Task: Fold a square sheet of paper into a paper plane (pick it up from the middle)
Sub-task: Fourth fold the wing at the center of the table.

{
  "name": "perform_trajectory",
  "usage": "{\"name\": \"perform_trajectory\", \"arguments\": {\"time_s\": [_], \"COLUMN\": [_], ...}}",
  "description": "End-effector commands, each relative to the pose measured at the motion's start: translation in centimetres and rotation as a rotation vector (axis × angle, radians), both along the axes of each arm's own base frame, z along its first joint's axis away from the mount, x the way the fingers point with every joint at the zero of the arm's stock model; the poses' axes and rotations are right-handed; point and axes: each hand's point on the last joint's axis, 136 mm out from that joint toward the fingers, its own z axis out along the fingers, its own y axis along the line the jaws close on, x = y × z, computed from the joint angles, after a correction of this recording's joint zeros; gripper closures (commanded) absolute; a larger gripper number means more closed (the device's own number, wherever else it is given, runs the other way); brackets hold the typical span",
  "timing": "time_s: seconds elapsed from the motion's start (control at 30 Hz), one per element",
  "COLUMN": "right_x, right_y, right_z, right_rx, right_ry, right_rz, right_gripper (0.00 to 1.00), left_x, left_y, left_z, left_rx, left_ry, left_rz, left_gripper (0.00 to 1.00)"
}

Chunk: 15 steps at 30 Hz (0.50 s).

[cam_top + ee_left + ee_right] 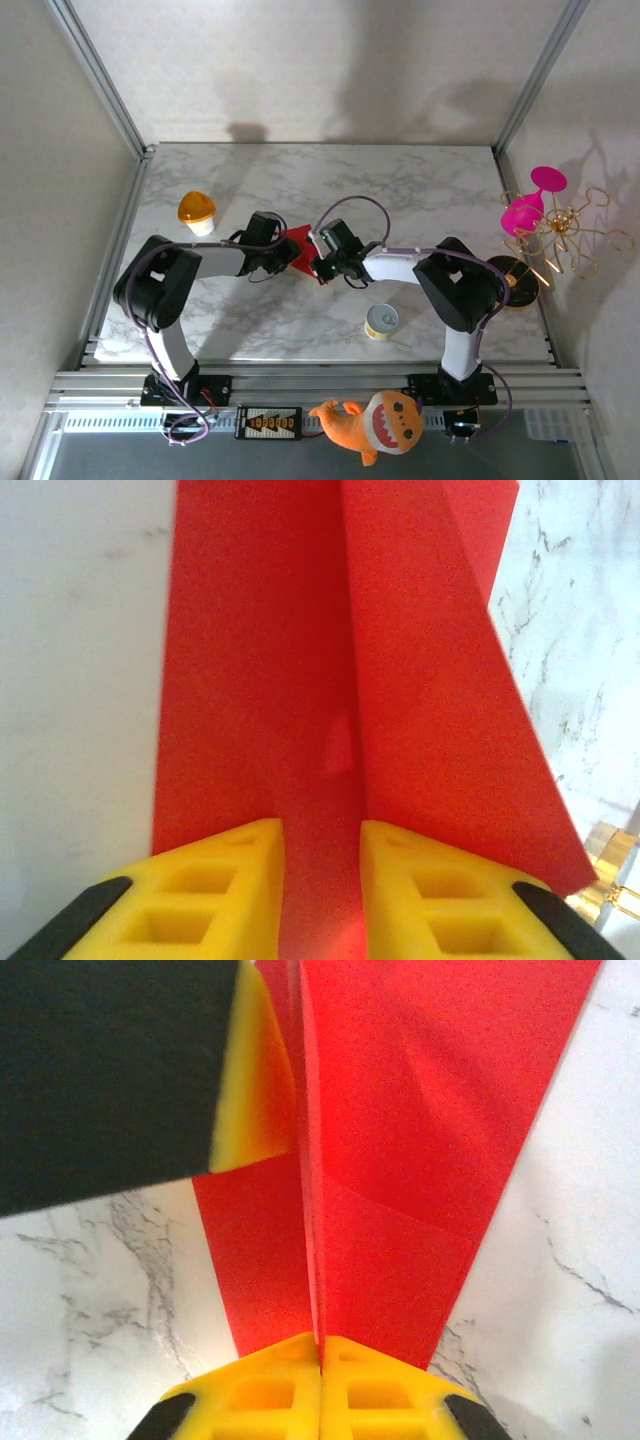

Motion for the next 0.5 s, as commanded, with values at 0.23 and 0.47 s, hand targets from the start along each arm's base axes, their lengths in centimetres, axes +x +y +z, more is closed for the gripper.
{"name": "perform_trajectory", "arguments": {"time_s": [0.23,0.47], "right_x": [-1.1,-1.3], "right_y": [-0.4,-0.7], "right_z": [-0.1,-0.4], "right_rx": [0.203,0.262], "right_ry": [0.196,0.267], "right_rz": [0.043,0.042], "right_gripper": [0.95,0.95], "left_x": [-0.6,-0.4], "left_y": [0.6,-0.7], "left_z": [3.2,3.6], "left_rx": [-0.051,-0.140], "left_ry": [-0.152,-0.185], "left_rz": [0.008,-0.017], "left_gripper": [0.71,0.70]}}
